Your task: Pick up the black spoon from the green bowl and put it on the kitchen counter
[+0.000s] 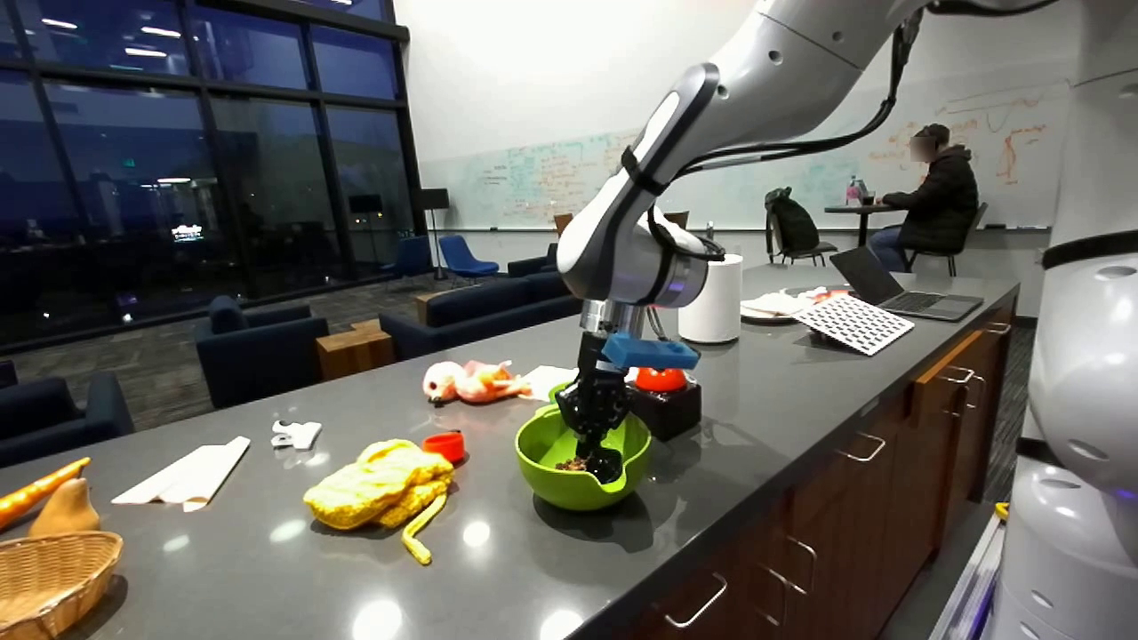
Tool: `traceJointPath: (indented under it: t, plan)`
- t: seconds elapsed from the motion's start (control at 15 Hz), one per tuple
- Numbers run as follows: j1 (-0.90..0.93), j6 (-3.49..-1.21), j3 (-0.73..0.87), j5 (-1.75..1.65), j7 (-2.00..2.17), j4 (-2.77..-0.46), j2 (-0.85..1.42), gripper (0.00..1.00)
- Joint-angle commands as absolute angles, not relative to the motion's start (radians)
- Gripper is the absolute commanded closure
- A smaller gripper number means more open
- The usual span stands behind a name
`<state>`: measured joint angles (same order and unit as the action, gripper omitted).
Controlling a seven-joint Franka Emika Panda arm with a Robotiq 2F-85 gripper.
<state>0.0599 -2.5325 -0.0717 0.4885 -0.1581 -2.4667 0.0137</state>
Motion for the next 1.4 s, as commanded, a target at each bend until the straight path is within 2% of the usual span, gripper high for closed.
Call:
traceJointPath:
  t: [0.0,0.4,1.0,1.33]
  plan:
    - [0.066,-2.517,-0.074,0.436,-0.099,-2.506,-0.075,0.96]
    - [0.069,-2.459,-0.068,0.318,-0.017,-2.508,-0.176,0.96]
    - [0.081,-2.076,0.021,0.434,-0.217,-2.499,-0.345,0.96]
    - [0.071,-1.988,0.05,0.444,-0.272,-2.507,-0.368,0.96]
